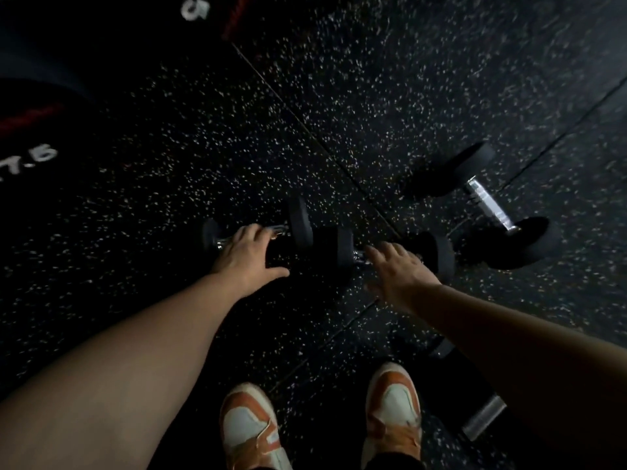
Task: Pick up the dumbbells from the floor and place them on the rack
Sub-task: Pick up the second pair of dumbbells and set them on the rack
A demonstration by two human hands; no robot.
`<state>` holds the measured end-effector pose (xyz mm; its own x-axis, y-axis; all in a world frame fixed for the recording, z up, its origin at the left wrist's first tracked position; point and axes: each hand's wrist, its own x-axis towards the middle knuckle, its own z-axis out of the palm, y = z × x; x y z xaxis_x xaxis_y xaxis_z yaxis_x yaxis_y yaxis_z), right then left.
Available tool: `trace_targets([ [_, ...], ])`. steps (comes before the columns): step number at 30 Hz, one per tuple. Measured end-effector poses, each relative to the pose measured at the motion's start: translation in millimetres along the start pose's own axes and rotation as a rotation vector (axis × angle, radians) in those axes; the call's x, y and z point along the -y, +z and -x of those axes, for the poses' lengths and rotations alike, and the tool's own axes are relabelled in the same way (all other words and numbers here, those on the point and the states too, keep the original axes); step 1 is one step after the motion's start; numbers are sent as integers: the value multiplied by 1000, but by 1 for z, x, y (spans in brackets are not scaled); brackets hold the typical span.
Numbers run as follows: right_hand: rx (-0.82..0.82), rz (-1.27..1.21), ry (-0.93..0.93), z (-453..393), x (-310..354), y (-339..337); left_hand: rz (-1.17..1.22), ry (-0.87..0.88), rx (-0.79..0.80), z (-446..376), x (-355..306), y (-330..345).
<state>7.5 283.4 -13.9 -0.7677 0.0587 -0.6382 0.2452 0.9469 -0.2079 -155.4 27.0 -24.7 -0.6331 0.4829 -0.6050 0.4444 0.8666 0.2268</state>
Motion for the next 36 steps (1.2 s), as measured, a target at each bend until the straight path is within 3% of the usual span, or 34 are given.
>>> trace_targets([
  [6,48,12,45,-38,-24,23,-29,34,26,-44,9,11],
  [18,177,18,-50,-56,-37,11,66,54,147,-58,32,10],
  [36,115,-21,-63,-61,-41,16,61,129,53,-58,35,19],
])
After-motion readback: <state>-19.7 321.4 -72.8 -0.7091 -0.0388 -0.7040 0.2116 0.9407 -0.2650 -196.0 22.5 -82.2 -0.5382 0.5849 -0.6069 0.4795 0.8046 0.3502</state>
